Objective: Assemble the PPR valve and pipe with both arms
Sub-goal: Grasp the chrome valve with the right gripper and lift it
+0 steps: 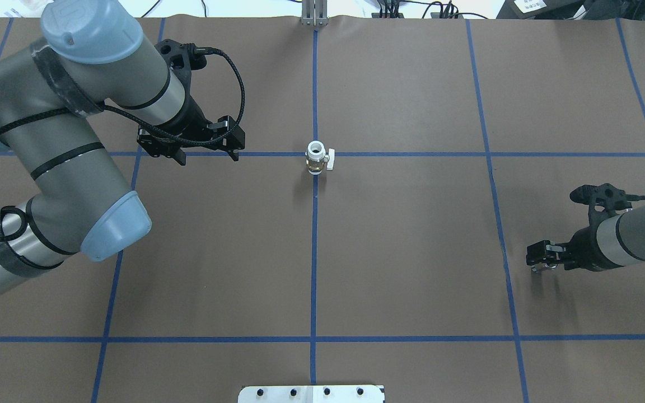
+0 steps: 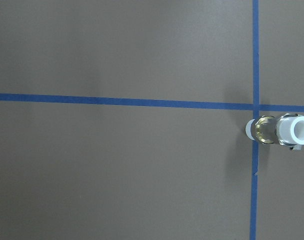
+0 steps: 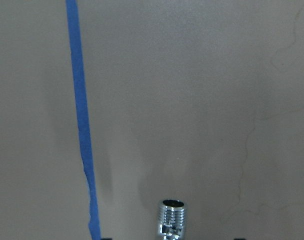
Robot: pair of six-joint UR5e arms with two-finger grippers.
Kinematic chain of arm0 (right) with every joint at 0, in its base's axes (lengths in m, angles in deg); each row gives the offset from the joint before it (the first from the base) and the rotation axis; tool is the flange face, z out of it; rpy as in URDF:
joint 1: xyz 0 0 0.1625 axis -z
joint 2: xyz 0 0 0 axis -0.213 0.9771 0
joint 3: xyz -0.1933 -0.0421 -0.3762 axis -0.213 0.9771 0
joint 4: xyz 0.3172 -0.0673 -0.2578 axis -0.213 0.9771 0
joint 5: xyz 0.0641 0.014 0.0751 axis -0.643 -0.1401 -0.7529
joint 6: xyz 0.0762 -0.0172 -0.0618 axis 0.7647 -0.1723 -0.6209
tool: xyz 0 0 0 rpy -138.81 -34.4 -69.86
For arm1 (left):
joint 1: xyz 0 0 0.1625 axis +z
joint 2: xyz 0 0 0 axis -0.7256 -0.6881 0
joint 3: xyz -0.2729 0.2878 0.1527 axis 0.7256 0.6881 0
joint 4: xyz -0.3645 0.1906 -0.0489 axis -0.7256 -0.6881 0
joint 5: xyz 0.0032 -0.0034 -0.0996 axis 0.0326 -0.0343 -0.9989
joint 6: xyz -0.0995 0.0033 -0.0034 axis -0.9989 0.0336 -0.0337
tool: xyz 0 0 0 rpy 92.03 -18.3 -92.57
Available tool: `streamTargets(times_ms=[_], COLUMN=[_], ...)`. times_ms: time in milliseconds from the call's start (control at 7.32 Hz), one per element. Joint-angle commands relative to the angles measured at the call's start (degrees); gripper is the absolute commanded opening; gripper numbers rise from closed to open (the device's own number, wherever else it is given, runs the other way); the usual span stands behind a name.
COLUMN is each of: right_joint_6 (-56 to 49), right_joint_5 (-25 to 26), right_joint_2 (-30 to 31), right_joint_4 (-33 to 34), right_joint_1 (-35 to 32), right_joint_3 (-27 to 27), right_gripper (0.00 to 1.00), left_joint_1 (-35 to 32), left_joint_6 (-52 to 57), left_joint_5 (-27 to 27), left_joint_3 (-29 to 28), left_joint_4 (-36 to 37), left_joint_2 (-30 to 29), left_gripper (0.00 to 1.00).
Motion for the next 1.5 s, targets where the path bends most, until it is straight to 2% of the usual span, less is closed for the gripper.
streamTargets(times_ms=[0,137,546,683,956,1093,1366], right_joint_6=[0.0,-0.1,0.0,0.0,0.1,4.1,10.4], right_joint_5=[0.1,0.1,-0.5,-1.0,-1.1,-1.0,-1.1], right_joint_2=[0.0,0.4,0.0,-3.1,-27.4,-38.5,-48.6], right_joint_4=[-0.1,-0.2,0.5,6.9,36.6,42.5,42.4], right_joint_1=[0.0,-0.1,-1.2,-1.6,-4.7,-4.7,-4.3], right_joint_3=[-0.1,-0.2,-2.7,-4.9,-3.9,1.0,7.8], right_gripper=[0.16,0.0,0.0,0.0,0.0,0.0,0.0], left_joint_1=[0.0,0.0,-0.2,-0.7,-1.6,-1.6,-2.5], left_joint_6=[0.0,0.0,0.2,0.4,7.1,11.2,15.3], left_joint_5=[0.0,0.0,0.0,-0.1,-0.3,-0.3,-0.4], left_joint_3=[0.0,0.0,0.0,0.6,4.8,7.0,7.3], left_joint_4=[0.0,0.0,-0.1,-0.1,-0.2,-0.2,-0.2], left_joint_2=[0.1,0.0,0.1,0.1,5.8,9.5,12.6], left_gripper=[1.0,1.0,1.0,1.0,1.0,0.99,1.0])
